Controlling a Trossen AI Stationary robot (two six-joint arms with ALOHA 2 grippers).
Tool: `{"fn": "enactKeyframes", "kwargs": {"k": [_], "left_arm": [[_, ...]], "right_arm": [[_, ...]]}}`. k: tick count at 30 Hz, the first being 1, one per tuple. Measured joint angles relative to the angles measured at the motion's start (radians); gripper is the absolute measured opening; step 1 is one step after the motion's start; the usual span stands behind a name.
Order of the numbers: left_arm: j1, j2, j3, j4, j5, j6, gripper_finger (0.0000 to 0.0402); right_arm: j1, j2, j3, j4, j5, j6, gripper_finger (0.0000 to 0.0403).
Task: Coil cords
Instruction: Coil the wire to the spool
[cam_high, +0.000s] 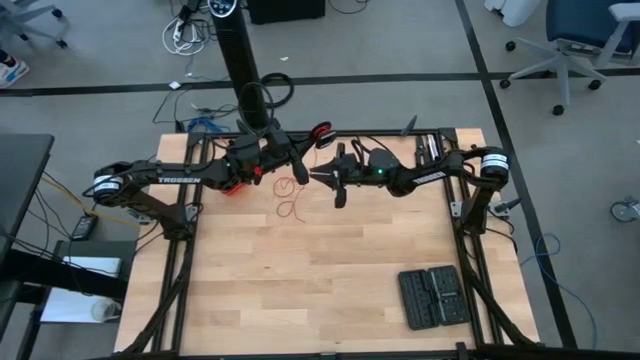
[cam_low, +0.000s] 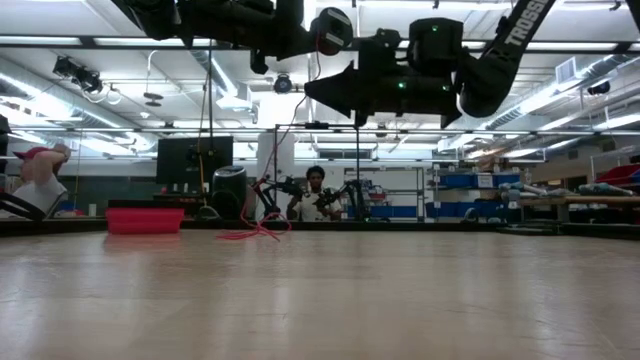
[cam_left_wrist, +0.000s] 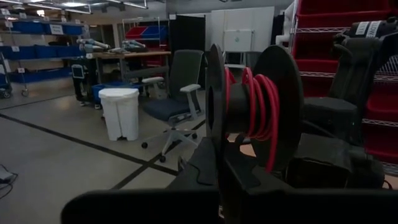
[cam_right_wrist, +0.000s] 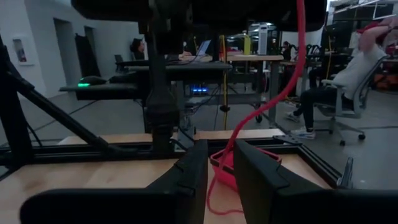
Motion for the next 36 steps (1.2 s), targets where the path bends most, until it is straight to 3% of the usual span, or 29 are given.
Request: {"fn": "enactKeyframes", "kwargs": {"k": [8, 14, 21, 29, 36], "left_arm": [[0.0, 0.0, 0.0, 0.0, 0.0, 0.0, 0.0], [0.0, 0.0, 0.0, -0.002, 0.0, 0.0, 0.0], [0.0, 0.002, 0.0, -0.044, 0.0, 0.001, 0.0], [0.002, -0.039, 0.0, -0.26, -0.003, 0.056, 0.0], [0.014, -0.023, 0.0, -0.485, -0.009, 0.106, 0.0]], "right_arm": [[0.0, 0.0, 0.023, -0.031, 0.004, -0.017, 0.007], [-0.018, 0.0, 0.023, -0.087, -0.014, -0.018, 0.0009], [-0.081, -0.003, 0.007, -0.188, -0.043, 0.014, 0.0004], [-0.206, -0.039, -0.047, -0.218, -0.108, 0.086, 0.0002], [-0.26, -0.111, -0.04, -0.277, -0.143, 0.025, 0.0005]]}}
